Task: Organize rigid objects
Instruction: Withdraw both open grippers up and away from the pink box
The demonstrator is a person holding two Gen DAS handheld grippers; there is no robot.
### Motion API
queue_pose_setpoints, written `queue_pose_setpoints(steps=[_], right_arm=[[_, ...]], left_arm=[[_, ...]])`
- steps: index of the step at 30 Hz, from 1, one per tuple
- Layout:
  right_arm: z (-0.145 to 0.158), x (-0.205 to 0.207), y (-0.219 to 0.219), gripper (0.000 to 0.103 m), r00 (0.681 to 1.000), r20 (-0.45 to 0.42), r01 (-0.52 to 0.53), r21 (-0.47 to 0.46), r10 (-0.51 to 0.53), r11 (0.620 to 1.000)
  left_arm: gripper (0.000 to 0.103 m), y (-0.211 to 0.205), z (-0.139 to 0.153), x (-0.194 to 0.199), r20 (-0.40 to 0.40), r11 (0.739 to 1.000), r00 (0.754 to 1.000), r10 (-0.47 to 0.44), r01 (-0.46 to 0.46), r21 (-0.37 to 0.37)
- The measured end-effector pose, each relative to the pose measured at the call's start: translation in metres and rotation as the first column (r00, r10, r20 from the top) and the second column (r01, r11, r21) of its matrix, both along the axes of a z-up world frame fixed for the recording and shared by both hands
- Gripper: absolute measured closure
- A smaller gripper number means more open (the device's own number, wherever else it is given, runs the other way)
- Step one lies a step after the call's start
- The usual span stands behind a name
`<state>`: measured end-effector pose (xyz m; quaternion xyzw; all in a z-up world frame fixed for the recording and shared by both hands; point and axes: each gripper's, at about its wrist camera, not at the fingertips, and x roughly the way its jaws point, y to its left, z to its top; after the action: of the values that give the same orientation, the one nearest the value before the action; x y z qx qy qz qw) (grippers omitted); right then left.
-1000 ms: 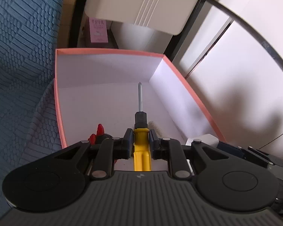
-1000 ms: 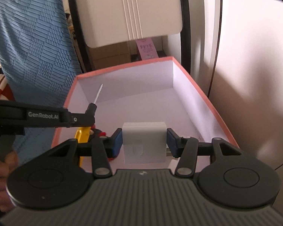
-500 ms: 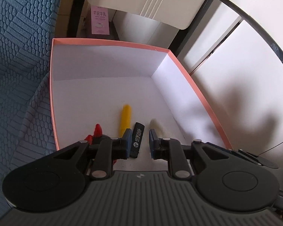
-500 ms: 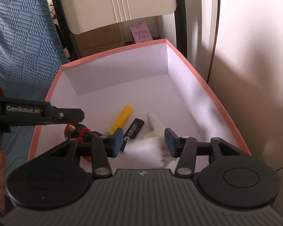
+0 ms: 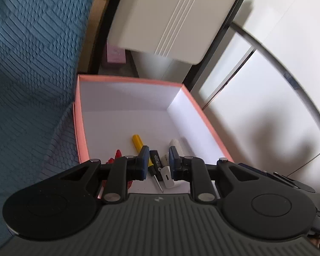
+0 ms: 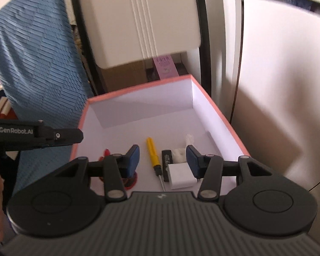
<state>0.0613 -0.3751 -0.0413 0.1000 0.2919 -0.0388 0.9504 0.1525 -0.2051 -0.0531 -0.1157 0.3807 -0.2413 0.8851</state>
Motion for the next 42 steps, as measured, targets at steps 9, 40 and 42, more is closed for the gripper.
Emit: queue_pose_setpoints(steps=[9, 40, 42], right_arm=[[0.033, -0.042, 0.023, 0.052, 0.996, 0.094, 0.002, -0.017, -0.001, 1.000], [0.040, -0.118, 0.082, 0.000, 0.998, 0.062, 0.007, -0.091, -0.001, 0.996], [0.037, -0.118, 0.082, 0.000, 0.999, 0.047, -0.001, -0.078, 0.005, 0.997]], left_arm=[[0.081, 0.029, 0.042, -0.048, 0.076, 0.996, 0.996, 0.039, -0.032, -0.080], [0.000, 0.097, 0.056, -0.154, 0.213, 0.993, 0.974, 0.078, -0.095, 0.070], [0.000, 0.102, 0.053, -0.155, 0.196, 0.994, 0.977, 0.079, -0.092, 0.059]])
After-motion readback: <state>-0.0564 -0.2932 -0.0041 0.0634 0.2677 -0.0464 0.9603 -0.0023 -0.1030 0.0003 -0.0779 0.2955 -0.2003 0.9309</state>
